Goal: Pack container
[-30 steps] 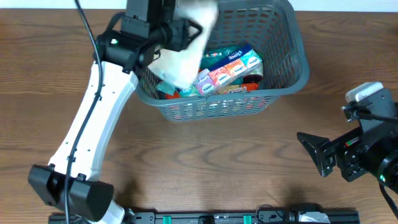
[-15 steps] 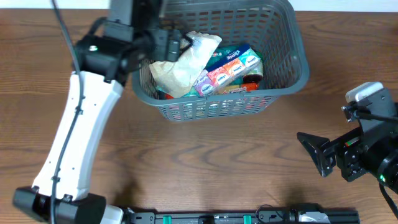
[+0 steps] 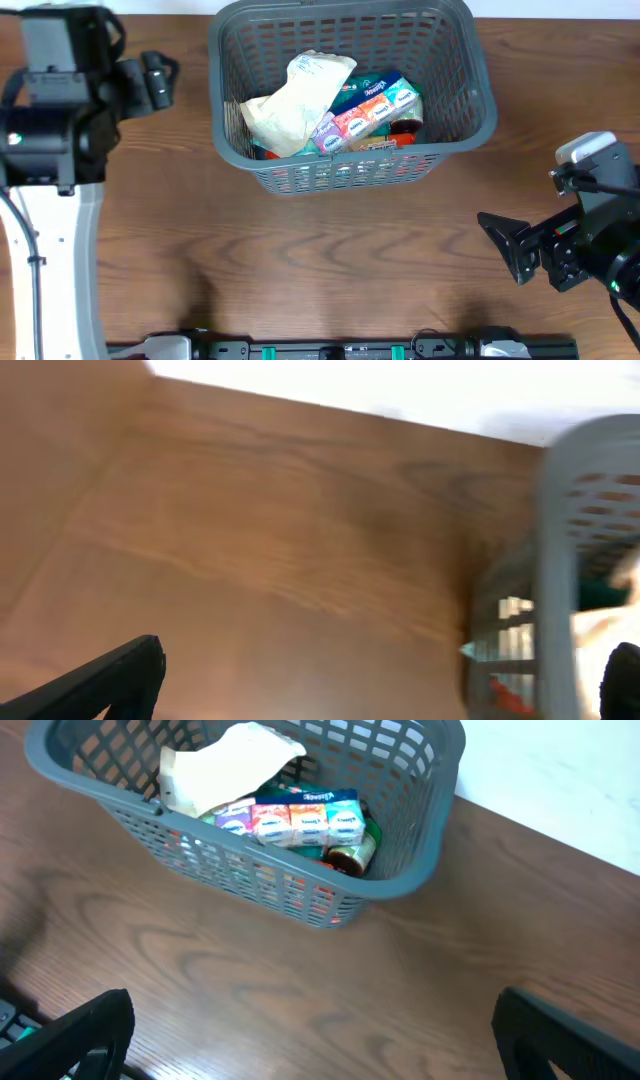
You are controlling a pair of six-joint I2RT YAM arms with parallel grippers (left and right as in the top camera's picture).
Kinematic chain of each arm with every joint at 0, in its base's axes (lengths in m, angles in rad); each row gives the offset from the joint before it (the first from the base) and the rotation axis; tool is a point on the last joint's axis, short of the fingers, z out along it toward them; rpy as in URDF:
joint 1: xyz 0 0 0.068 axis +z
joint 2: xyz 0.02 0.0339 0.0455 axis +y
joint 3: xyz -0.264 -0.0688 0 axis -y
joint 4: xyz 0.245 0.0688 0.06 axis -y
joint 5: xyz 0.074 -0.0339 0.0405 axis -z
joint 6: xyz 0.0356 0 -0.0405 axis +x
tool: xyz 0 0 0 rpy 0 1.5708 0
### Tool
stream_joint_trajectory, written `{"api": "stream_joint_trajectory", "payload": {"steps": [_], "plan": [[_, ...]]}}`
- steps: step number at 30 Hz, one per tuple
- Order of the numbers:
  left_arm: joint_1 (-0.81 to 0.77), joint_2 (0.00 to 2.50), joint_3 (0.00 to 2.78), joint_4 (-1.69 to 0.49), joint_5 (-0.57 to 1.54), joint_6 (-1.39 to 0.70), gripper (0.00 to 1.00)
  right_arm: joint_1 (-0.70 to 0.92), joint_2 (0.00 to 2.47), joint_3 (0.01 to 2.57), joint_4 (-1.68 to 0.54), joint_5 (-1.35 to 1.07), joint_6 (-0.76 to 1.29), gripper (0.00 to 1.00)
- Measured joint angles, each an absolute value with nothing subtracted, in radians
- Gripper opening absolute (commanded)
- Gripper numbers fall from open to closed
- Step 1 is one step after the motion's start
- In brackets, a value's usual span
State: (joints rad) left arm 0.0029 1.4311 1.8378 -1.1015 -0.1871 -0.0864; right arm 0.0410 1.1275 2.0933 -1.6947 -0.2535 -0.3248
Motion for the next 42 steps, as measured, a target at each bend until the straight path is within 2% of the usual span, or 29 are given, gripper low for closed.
{"api": "stream_joint_trajectory", "payload": {"steps": [32,36,42], "plan": [[0.023,1.428,1.833,-1.166,-0.21,-0.078,0.99,0.041,1.127,2.093,-1.695,-0.253,-0.325,0.99],[0.025,1.363,1.754,-1.147,-0.212,-0.078,0.99,0.041,1.127,2.093,-1.695,-0.253,-0.325,0.99],[0.064,1.111,1.5,-0.986,-0.213,-0.083,0.99,0.041,1.127,2.093,-1.695,-0.253,-0.325,0.99]]}}
